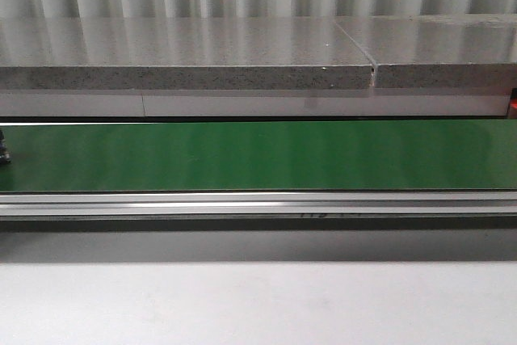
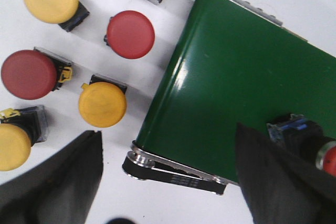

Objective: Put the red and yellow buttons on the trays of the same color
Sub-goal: 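Carry the red button onto the green belt and open the left gripper, then move the left gripper back to a yellow button and grasp it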

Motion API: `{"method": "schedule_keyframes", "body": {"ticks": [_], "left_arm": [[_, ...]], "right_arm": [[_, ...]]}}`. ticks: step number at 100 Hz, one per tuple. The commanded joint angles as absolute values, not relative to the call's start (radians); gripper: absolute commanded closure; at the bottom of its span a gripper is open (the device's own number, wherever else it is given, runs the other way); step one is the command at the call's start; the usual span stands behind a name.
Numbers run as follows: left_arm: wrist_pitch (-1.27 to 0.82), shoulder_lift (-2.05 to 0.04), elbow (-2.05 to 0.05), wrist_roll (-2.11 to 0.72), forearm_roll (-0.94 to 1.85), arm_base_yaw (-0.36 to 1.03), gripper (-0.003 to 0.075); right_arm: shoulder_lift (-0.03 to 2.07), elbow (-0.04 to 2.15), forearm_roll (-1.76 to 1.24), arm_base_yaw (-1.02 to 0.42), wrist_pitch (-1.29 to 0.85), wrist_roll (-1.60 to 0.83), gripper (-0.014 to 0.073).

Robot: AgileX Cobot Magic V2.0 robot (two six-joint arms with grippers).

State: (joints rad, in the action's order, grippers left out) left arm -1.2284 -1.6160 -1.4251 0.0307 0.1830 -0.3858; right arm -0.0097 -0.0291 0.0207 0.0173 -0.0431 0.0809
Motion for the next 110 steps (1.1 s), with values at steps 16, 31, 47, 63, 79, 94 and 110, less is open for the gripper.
{"method": "schedule_keyframes", "body": {"ticks": [16, 31, 47, 63, 79, 94, 110], "left_arm": [[-1.247, -1.570, -1.347, 0.041, 0.156, -0.465, 0.0206], [-1.238, -1.570, -1.290, 0.041, 0.152, -0.526, 0.0206], [-1.249, -1.570, -1.259, 0.041, 0.112, -0.565, 0.0206], [-1.264, -1.588, -1.242, 0.041, 0.086, -0.581, 0.0206], [-1.263, -1.617, -1.242, 0.049, 0.058, -0.581, 0.0206], [-1.242, -1.623, -1.242, 0.059, 0.009, -0.581, 0.0206], [-1.223, -1.637, -1.242, 0.067, 0.009, -0.581, 0.0206]], "right_arm": [[-0.031, -0.009, 0.030, 0.023, 0.033, 0.073, 0.0660], [-0.031, -0.009, 0.030, 0.023, 0.033, 0.073, 0.0660], [-0.031, -0.009, 0.030, 0.023, 0.033, 0.073, 0.0660], [-0.031, -0.009, 0.030, 0.023, 0.033, 0.073, 0.0660], [-0.031, -0.009, 0.030, 0.023, 0.033, 0.073, 0.0660], [-0.031, -0.009, 0.030, 0.023, 0.033, 0.073, 0.0660], [-0.031, -0.009, 0.030, 0.023, 0.033, 0.073, 0.0660]]}}
